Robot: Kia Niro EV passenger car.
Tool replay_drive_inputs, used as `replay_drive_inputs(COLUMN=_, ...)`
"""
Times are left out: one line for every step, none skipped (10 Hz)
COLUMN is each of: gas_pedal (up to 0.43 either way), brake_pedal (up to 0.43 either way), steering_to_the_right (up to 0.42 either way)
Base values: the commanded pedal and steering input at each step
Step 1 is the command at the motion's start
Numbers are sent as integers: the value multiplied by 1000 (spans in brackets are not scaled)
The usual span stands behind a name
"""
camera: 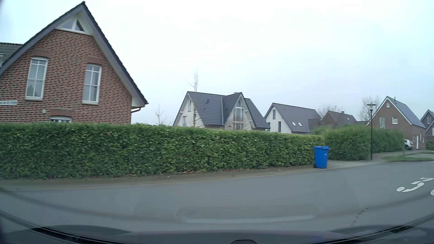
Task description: Follow the waypoints while adhering to traffic rules and regulations
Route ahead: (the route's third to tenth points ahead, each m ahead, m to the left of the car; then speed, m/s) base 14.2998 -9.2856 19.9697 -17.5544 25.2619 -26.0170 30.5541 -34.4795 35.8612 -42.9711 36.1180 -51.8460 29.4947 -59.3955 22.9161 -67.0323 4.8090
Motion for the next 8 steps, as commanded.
replay_drive_inputs(gas_pedal=169, brake_pedal=0, steering_to_the_right=496)
replay_drive_inputs(gas_pedal=177, brake_pedal=0, steering_to_the_right=500)
replay_drive_inputs(gas_pedal=177, brake_pedal=0, steering_to_the_right=506)
replay_drive_inputs(gas_pedal=177, brake_pedal=0, steering_to_the_right=514)
replay_drive_inputs(gas_pedal=177, brake_pedal=0, steering_to_the_right=515)
replay_drive_inputs(gas_pedal=177, brake_pedal=0, steering_to_the_right=514)
replay_drive_inputs(gas_pedal=177, brake_pedal=0, steering_to_the_right=512)
replay_drive_inputs(gas_pedal=177, brake_pedal=0, steering_to_the_right=509)
